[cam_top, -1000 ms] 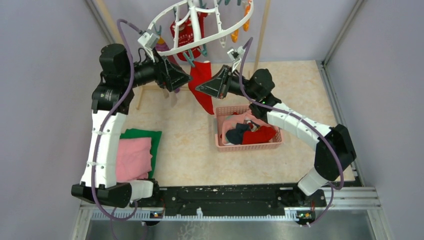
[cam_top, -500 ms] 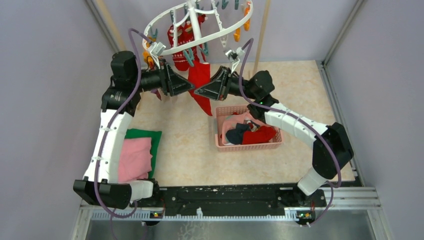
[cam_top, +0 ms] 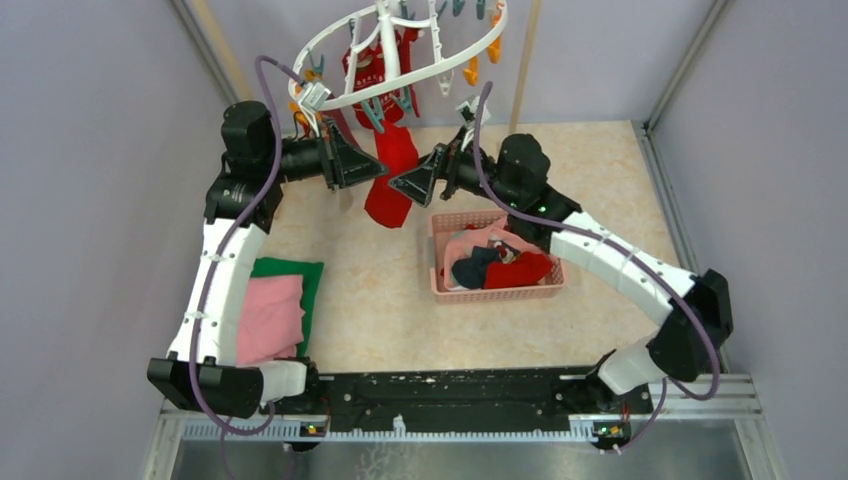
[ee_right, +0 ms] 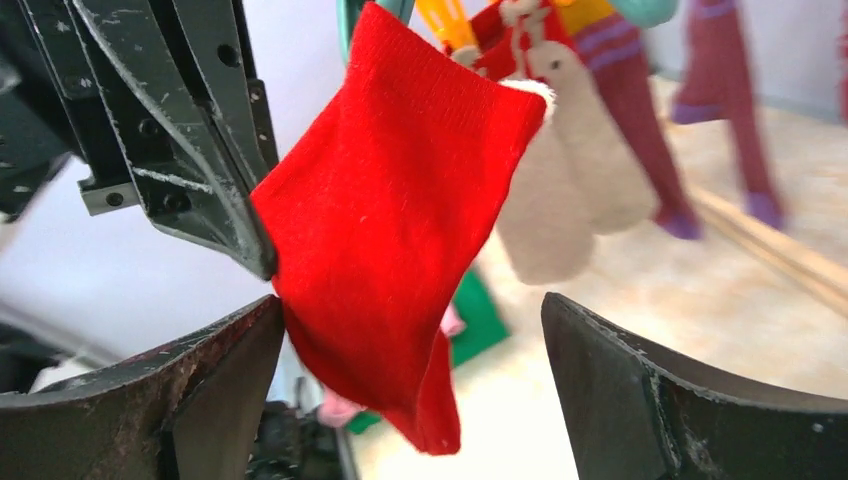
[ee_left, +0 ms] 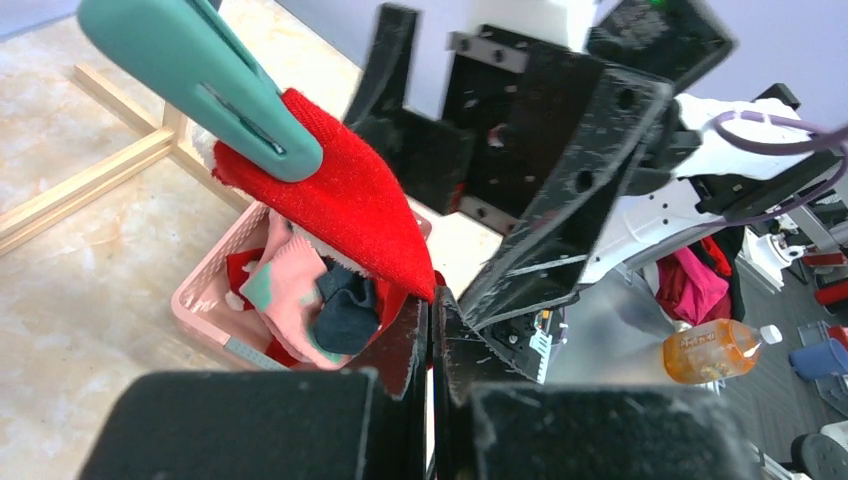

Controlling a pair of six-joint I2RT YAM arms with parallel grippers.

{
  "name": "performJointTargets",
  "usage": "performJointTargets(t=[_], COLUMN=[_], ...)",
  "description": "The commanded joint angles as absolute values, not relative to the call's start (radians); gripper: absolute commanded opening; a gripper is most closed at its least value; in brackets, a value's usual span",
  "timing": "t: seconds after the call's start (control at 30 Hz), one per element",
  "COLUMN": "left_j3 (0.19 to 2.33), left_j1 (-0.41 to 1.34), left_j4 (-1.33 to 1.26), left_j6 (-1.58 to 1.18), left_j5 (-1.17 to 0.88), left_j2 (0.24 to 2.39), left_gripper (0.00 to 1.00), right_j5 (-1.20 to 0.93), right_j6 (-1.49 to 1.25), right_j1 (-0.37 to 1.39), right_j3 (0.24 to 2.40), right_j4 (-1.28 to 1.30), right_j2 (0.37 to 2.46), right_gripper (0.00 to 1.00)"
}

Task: Remove the socks clipped to the hanger
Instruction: Remove the sock from the hanger.

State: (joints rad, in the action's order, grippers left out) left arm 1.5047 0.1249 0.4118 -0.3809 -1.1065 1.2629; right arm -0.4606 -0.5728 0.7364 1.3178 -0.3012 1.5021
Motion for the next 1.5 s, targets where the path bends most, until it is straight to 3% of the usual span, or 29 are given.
performJointTargets(t=[0.0,0.07,0.13,0.3,0.47,0.57,1.3,1.47], left_j3=[1.54,1.534,1.519,1.488,1.486,1.475,1.481,1.486], left_j1=[0.124,0.124,0.124,0.127,0.13,0.132,0.137,0.139], left_j4=[0.419,0.428,0.422,0.383,0.368,0.367,0.376,0.374], left_j6=[-0.339,-0.326,-0.324,-0.348,-0.362,-0.364,-0.353,-0.358], left_j5=[-1.088,-1.075,-1.058,-1.043,-1.025,-1.022,-1.015,-1.016], left_j2=[1.253,1.251,1.244,1.244,1.243,1.237,1.202,1.201], left_gripper=[0.0,0.0,0.0,0.0,0.0,0.0,0.0,0.0], right_j5=[-0.116,-0.029,-0.086,-0.061,-0.093,-0.121,-0.147,-0.128], right_j6=[-0.334,-0.429,-0.465,-0.373,-0.376,-0.401,-0.357,-0.318], right_j1=[0.778,0.766,0.749,0.794,0.803,0.815,0.838,0.839], right_j3=[1.28,1.136,1.031,1.373,1.663,1.796,2.114,2.132], right_j4=[-0.149,-0.286,-0.478,-0.175,-0.029,0.019,0.148,0.168], right_j2=[1.286,1.18,1.128,1.275,1.467,1.561,1.823,1.83], right_gripper=[0.99,0.99,0.99,0.99,0.78,0.72,0.73,0.66])
